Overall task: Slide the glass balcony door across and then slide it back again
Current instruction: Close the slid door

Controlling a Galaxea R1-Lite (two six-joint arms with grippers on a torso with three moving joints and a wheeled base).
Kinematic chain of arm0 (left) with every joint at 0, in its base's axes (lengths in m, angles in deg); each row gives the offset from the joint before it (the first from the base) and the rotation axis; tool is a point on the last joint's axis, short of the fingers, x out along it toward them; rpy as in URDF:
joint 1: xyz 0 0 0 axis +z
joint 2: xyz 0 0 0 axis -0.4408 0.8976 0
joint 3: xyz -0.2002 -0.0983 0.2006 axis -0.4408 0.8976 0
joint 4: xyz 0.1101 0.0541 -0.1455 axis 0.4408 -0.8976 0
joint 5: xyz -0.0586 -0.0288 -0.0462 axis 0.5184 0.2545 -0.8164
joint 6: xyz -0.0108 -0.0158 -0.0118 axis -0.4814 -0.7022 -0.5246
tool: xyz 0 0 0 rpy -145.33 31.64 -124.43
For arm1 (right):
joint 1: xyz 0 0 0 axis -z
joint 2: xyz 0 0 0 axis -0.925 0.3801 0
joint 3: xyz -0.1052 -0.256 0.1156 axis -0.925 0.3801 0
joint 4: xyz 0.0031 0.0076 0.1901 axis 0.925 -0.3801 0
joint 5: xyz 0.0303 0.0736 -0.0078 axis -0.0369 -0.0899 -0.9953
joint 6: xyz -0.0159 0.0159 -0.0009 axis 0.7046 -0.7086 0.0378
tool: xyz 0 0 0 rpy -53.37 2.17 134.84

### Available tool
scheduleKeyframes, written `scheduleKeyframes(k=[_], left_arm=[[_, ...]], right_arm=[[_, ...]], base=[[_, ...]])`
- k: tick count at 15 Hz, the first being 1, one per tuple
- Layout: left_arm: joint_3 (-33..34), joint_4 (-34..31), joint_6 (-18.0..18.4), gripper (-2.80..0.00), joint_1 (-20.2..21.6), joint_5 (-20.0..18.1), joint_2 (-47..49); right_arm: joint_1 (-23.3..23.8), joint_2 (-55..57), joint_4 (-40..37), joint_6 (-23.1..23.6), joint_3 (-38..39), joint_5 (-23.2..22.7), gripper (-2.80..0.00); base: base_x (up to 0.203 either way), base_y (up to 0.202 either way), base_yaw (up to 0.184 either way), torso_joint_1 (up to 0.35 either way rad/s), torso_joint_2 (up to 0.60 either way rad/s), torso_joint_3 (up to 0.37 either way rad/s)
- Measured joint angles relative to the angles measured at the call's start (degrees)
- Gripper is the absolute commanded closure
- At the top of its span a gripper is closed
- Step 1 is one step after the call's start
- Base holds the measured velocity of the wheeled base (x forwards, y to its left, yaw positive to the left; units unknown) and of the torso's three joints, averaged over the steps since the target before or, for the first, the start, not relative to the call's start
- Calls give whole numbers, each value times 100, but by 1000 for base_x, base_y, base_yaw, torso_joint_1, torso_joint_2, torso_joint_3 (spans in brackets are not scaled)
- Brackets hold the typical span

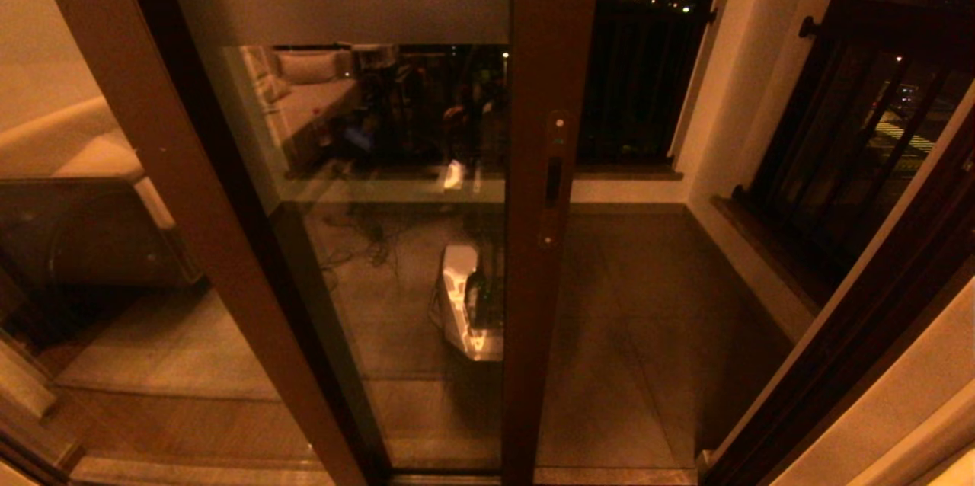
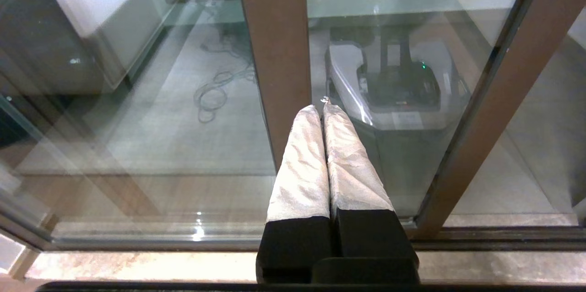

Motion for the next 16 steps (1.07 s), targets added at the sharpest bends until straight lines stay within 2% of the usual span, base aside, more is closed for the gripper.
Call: scheduleKeyframes(k=[1, 3, 5, 7, 10, 12, 14, 16], left_arm=[[0, 1, -1, 0, 0, 0, 0], [0, 0, 0, 0, 0, -2, 0], [0, 0, 0, 0, 0, -2, 0], [0, 0, 0, 0, 0, -2, 0], [0, -2, 0, 0, -2, -2, 0], [0, 2, 0, 0, 0, -4, 0], [0, 0, 0, 0, 0, -4, 0], [0, 0, 0, 0, 0, -2, 0]], right_arm=[[-347, 456, -30, -228, -392, -39, 0], [-1304, 1146, -405, -576, -1113, 484, 0], [-2289, 1705, -874, -753, -1545, 1539, 0], [-2933, 2314, -1105, -774, -1971, 2710, 0], [-3291, 2985, -1170, -591, -2381, 4158, 0], [-3507, 3170, -997, -588, -2106, 4761, 0], [-3689, 3383, -406, -582, -1953, 5314, 0], [-3856, 3636, 235, -564, -1926, 5663, 0]], base=[[0, 0, 0, 0, 0, 0], [0, 0, 0, 0, 0, 0], [0, 0, 0, 0, 0, 0], [0, 0, 0, 0, 0, 0], [0, 0, 0, 0, 0, 0], [0, 0, 0, 0, 0, 0], [0, 0, 0, 0, 0, 0], [0, 0, 0, 0, 0, 0]])
